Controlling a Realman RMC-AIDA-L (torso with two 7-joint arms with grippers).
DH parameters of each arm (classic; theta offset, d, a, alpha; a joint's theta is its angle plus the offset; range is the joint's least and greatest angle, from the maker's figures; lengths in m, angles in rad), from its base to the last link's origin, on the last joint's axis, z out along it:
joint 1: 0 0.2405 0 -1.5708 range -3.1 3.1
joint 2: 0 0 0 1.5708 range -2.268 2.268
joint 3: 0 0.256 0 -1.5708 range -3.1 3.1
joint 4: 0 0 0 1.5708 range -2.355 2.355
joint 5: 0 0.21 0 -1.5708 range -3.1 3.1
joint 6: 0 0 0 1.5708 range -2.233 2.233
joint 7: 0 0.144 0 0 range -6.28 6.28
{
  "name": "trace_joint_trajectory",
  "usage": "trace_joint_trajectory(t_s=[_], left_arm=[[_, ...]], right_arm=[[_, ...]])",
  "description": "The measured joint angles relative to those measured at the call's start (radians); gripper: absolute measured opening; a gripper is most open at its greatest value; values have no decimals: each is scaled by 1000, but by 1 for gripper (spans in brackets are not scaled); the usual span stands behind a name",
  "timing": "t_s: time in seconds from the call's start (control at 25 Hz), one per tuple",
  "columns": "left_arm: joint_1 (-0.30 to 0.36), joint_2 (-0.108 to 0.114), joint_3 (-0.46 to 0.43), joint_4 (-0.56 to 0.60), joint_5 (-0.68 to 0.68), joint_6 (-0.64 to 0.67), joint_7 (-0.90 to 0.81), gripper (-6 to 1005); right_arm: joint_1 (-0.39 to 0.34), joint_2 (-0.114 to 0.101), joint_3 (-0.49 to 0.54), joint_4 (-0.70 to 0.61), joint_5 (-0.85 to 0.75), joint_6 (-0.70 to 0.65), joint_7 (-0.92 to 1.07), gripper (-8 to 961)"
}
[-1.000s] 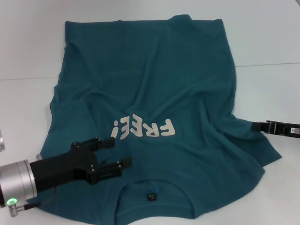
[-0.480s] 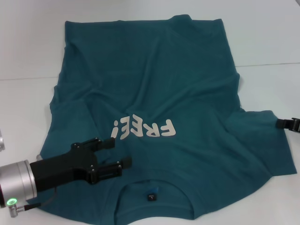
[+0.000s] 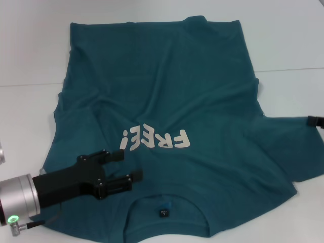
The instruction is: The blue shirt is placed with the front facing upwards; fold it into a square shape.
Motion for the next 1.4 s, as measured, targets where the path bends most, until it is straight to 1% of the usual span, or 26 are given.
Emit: trace_joint_trajectory(t_s=[0.16, 0.36, 0.44, 0.64, 0.96, 1.16, 1.4], left_arm=[[0, 0, -4, -3, -4, 0, -5, 826], [0, 0, -6, -12, -11, 0, -9, 826], [0, 0, -6, -12, -13, 0, -10, 826], [0, 0, -7, -12, -23, 0, -11, 826], [-2, 0, -7, -26, -29, -1, -11, 826], [0, 0, -7, -30, -37, -3, -11, 826], [0, 0, -7, -37, -38, -3, -11, 826]], right_arm=[[20, -13, -6, -9, 0, -3, 0, 12], [53, -21, -9, -16, -6, -4, -13, 13], [56, -23, -9, -19, -7, -6, -14, 13], [75, -42, -10, -26, -9, -9, -12, 14], [96, -56, -37, -26, -9, -10, -12, 16], [109, -58, -51, -26, -10, -19, -9, 17], [113, -51, -68, -39, -11, -46, -14, 18]])
